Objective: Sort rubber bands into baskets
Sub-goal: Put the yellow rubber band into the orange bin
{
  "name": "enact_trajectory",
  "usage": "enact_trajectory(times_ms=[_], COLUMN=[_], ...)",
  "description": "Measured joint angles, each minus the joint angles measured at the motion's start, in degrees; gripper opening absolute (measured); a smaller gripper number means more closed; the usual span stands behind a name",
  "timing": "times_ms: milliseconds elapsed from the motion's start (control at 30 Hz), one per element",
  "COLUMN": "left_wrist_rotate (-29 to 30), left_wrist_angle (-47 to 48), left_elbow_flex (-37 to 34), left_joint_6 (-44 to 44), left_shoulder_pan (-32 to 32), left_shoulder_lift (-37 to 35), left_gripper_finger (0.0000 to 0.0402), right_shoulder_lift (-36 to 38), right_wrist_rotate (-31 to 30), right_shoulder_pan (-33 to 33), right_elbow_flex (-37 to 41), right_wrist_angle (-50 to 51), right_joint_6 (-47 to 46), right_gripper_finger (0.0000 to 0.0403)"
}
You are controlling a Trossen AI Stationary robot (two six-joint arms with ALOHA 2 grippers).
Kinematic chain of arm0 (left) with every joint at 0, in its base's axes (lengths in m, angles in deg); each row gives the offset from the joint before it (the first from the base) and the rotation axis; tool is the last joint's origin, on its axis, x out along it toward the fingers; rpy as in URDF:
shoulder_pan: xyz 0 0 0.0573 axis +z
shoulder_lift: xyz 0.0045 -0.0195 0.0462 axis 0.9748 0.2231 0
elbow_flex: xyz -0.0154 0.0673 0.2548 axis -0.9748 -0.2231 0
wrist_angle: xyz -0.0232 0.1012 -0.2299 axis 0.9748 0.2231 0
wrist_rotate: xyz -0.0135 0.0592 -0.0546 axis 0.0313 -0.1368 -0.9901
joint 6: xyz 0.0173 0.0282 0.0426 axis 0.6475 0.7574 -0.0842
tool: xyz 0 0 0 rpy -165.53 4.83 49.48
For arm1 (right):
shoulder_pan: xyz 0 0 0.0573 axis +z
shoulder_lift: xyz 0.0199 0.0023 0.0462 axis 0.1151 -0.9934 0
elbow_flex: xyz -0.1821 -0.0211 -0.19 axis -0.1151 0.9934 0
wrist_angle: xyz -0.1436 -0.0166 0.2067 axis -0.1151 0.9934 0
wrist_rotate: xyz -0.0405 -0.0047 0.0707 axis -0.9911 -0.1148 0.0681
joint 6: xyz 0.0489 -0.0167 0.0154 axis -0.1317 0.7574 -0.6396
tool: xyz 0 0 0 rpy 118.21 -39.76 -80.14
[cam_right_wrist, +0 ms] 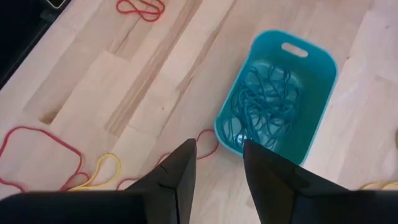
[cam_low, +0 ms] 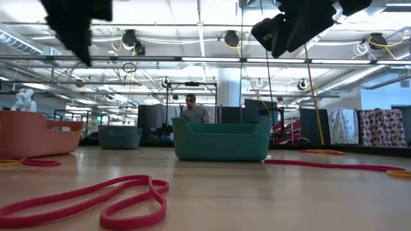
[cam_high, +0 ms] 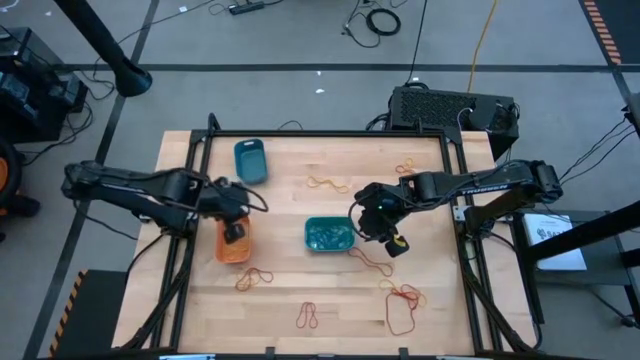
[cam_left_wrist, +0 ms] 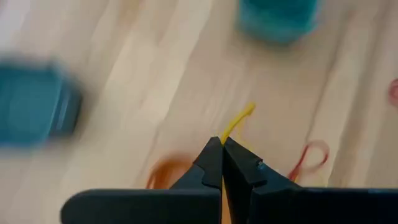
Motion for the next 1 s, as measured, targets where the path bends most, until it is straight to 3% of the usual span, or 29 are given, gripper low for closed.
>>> enact_trajectory(times_ms=[267,600,1000], left_wrist_rotate=[-1.1,-10.7,-12.8], left_wrist_angle=[12.7,18.8,21.5], left_elbow_flex=[0.0,0.0,0.0], left_joint_6=[-9.0,-9.5,-9.2], left_shoulder_pan=[-1.1,-1.1,-1.1], left_shoulder_lift=[-0.8,-0.7,-0.7], left_gripper_finger=[0.0002,0.0002,0.0002], right_shoulder_lift=[0.0,0.0,0.0], right_wrist_rotate=[0.0,0.0,0.0], right_shoulder_pan=[0.0,0.0,0.0], right_elbow_flex=[0.0,0.0,0.0], right_wrist_angle=[-0.4,2.6,4.1], right_joint_6=[0.2,-0.5,-3.9], right_gripper_finger=[0.0128,0.0128,0.0128])
